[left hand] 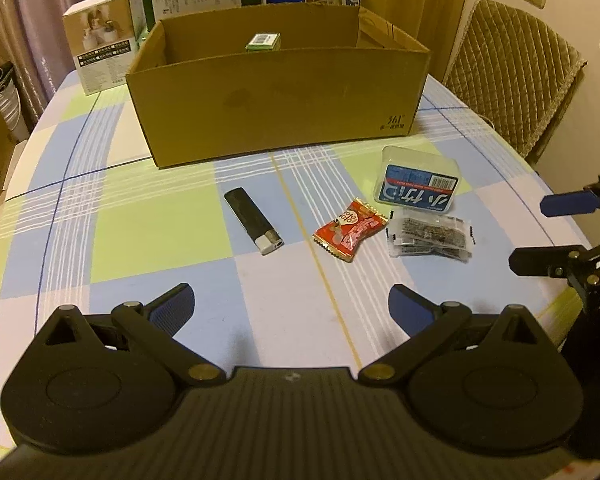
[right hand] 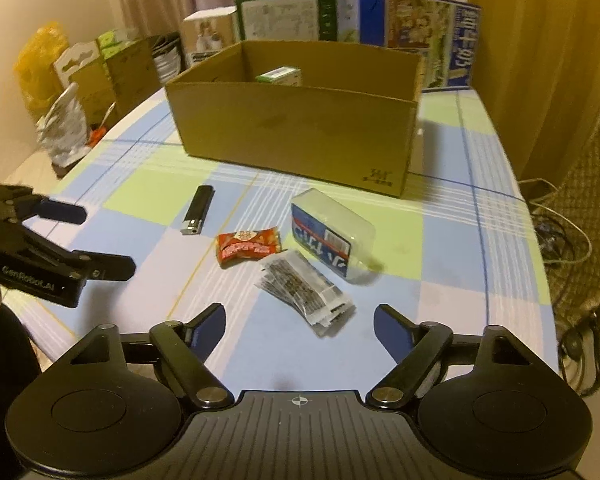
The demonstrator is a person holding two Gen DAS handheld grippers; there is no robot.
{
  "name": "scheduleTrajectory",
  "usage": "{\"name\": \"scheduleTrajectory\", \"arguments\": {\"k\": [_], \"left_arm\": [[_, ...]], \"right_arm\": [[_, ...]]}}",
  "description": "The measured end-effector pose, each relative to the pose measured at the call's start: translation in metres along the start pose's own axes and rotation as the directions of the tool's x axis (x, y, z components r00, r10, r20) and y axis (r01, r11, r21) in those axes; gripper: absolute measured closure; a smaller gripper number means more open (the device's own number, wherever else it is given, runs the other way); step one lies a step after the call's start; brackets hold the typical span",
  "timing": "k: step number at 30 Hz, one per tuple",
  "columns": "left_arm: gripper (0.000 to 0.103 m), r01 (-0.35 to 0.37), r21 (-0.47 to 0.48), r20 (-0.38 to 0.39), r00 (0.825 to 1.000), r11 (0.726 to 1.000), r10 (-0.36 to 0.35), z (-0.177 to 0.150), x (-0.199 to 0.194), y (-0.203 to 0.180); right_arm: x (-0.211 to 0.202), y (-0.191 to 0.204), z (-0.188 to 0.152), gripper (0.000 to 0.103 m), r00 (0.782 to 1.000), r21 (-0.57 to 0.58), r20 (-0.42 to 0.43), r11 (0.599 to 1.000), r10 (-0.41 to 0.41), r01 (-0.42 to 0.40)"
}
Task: Organize objects
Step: 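Grasp the clear snack bag with the right tool while the left tool grasps the red candy packet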
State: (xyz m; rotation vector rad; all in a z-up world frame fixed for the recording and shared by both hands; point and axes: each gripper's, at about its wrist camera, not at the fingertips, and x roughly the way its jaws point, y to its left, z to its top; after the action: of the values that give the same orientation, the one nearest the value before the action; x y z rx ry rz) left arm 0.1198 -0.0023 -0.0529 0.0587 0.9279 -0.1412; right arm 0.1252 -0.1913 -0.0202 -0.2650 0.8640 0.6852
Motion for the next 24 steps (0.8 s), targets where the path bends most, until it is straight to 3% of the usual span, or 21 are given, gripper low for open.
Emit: {"name": "scheduleTrajectory", "arguments": {"k": [8,16,24], "left_arm": [[0.003,0.027,0.019,-0.026,0.999,0.999,-0.027,0.006,0.021,0.004],[0.004,0.037,0.042,-0.048,0.998,0.998,-0.035,0.011,0.041,0.006],[0.006,0.091,0.096,-0.054,0.995,0.991,-0.086,0.02,0.053,0.003]], "right_arm": [[0.035,-0.004,0.006,0.036,0.996,-0.083,-0.042,0.993,0.082,-0.086],[0.079,-0.01,0.015,0.039,0.99,-0.187,-0.113,0.977,0.082,-0.102],[0.113,-0.013,0.02,0.05,0.982,-0.237,-0.174,0.965,0.074,-0.115]]}}
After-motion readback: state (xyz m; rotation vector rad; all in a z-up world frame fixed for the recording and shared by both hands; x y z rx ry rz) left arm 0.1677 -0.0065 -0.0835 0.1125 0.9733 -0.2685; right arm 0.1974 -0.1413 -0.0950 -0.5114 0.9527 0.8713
